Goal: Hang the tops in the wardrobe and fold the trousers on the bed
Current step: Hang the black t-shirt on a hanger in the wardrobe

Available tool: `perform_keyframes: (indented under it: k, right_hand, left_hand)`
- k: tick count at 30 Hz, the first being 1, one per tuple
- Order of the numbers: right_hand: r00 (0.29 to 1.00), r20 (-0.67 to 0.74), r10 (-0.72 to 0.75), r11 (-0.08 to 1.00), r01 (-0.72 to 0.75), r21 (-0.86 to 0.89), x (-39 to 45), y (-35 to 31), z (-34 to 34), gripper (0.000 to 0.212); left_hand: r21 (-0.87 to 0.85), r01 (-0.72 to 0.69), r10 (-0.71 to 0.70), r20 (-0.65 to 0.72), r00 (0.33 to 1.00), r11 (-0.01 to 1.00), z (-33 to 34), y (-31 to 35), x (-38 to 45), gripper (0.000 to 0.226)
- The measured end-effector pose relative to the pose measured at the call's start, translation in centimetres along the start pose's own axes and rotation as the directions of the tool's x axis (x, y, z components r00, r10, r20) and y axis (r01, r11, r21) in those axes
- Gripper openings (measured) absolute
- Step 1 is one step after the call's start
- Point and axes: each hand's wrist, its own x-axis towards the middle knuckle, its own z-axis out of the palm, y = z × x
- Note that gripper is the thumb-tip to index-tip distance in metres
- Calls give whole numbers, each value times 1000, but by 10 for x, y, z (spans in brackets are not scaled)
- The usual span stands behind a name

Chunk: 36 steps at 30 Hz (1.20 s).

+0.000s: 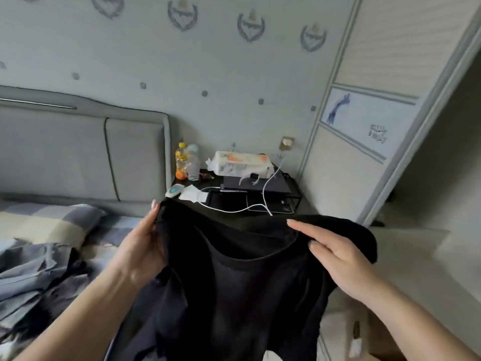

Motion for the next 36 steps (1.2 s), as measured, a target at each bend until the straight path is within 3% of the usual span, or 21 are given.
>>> perform_keyframes:
  k: [6,12,14,17,19,21,24,26,29,33,36]
  right_hand:
    - [999,-37,28,961,-37,-275,-40,45,-87,44]
    - [948,-304,95,843,-239,-482,-86,86,-155,17]
    - [871,-481,98,771,-372,-516,-93,98,-171,34]
    - [720,-686,104,666,-563,-489,-95,114,-197,24]
    - [649,-743,162,695,-610,-381,-95,121,-216,16]
    - [566,-793,224,714,-649,-261,-99,130,-237,27]
    - [434,-853,289,717,-689,-108,-101,142,-265,29]
    - [295,-878,377,793,-592,141,-97,146,-283,33]
    - [119,-862,493,852,-267,450,-86,148,-304,34]
    - [30,-803,596,789,167,592,-72,150,-325,35]
    - [-33,-764,645,718,371,589,-61,152,-346,39]
  left_hand:
    - [-19,70,-68,96,993,997,95,-76,63,44]
    - [-17,152,-143,253,957,988,178,-146,117,40]
    - [21,175,-171,346,923,984,206,-167,133,39]
    - [82,218,-230,483,845,973,248,-193,163,30]
    - [171,202,-264,539,800,964,273,-207,186,17]
    - [246,191,-304,598,741,950,300,-222,210,8]
    - [289,270,-396,652,647,918,338,-239,242,13]
    - [314,299,-433,682,589,901,366,-251,262,15]
    - [320,352,-471,694,545,879,401,-270,287,16]
    - [310,395,-488,703,517,865,438,-291,311,20]
    - [288,421,-493,681,542,860,465,-304,324,27]
